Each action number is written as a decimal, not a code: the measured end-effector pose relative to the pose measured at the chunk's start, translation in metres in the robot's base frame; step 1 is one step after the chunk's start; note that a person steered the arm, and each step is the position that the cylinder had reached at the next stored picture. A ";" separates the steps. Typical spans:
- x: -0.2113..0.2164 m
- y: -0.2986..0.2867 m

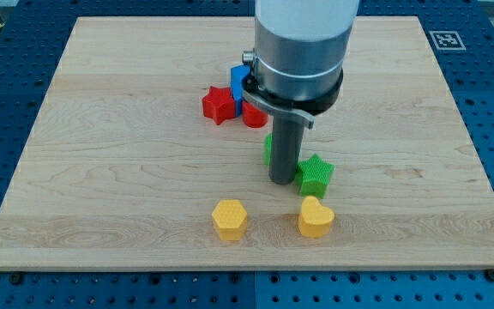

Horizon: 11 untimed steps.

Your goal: Slide the green circle to the left side of the board

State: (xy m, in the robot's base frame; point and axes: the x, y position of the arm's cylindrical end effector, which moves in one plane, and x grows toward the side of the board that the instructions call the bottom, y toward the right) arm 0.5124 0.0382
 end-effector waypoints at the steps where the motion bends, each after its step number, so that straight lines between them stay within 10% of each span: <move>1: 0.000 0.028; 3: -0.019 0.064; 11: -0.028 -0.090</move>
